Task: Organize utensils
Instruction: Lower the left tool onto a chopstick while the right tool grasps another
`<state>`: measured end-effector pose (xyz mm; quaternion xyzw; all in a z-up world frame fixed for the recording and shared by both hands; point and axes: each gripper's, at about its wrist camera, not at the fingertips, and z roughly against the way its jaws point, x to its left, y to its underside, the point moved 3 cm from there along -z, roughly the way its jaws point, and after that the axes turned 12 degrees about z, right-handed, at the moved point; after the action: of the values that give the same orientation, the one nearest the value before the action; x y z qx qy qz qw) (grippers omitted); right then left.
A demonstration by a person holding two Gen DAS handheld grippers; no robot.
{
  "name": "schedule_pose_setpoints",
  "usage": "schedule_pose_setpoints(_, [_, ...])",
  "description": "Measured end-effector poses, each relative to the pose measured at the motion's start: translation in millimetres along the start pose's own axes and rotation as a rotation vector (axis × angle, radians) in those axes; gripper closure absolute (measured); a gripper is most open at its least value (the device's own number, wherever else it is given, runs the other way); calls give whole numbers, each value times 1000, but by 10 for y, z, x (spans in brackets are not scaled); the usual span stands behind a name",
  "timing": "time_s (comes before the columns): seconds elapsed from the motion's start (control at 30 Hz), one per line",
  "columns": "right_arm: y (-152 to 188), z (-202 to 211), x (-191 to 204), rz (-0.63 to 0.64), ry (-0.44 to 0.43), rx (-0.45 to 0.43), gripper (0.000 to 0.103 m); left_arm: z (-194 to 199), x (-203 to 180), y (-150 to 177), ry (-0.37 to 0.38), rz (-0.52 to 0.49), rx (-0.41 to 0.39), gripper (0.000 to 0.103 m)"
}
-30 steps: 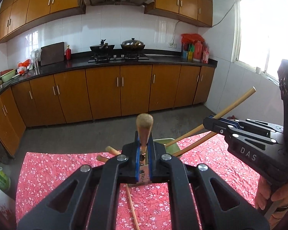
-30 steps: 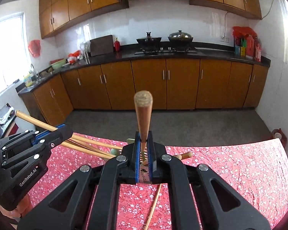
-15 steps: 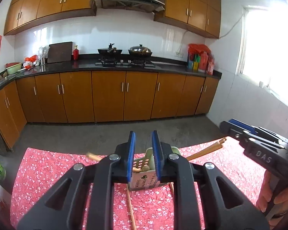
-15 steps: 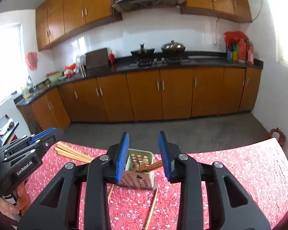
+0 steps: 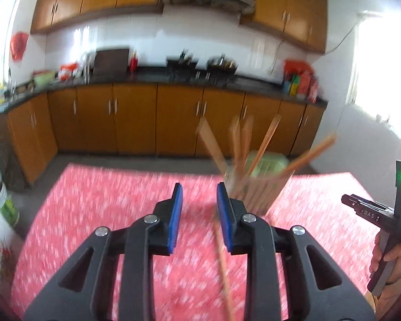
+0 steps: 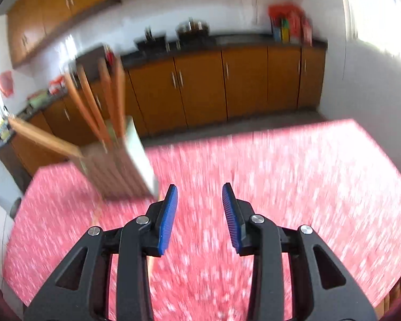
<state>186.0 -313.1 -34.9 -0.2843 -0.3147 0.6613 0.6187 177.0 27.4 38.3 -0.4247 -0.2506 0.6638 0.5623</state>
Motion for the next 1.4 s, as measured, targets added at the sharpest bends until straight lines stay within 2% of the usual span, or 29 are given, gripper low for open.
schedule_pose_setpoints(0.1, [431,-302,132,-20,-76,100,67,-279,221,383,-46,11,93,76])
schedule_pose_setpoints(0.17, [630,-388,303,-15,-136,132,67,-418,276,594,-60,3,136,76])
schedule_pose_setpoints(0.23, [798,-431,519,27,-191,147,68,-535,249,797,-43,4,180,76])
schedule_pose_setpoints(0.4, [996,-468,931,144,-201,166,69,-670,97,1166,0,-6,243,76])
schedule_pose_setpoints(0.43, [1022,-482,973,158,-198,171,72,-694,53,1232,6,-14,254,76])
schedule_pose_setpoints(0.5, [1086,-508,1012,184,-174,178,93,-707,-55,1308,9,-28,266,76])
schedule_pose_setpoints(0.57, [1078,-501,968,184,-150,170,94,-769,-161,1388,4,-51,284,76])
schedule_pose_setpoints(0.7, [1043,-504,678,94,-105,173,95,-876,-240,1468,-23,-81,303,78])
schedule_pose_setpoints(0.9, [1044,-479,497,69,-89,173,95,-1071,-190,1544,-100,-79,328,95])
schedule_pose_setpoints(1.03, [1014,-500,499,79,-86,170,95,-1101,-36,1485,-138,-67,318,95])
schedule_pose_setpoints(1.2, [912,-580,532,96,-77,161,95,-1151,398,1302,-209,-12,300,95])
schedule_pose_setpoints(1.4, [737,-780,482,101,-42,160,95,-1217,727,1114,-243,27,285,93])
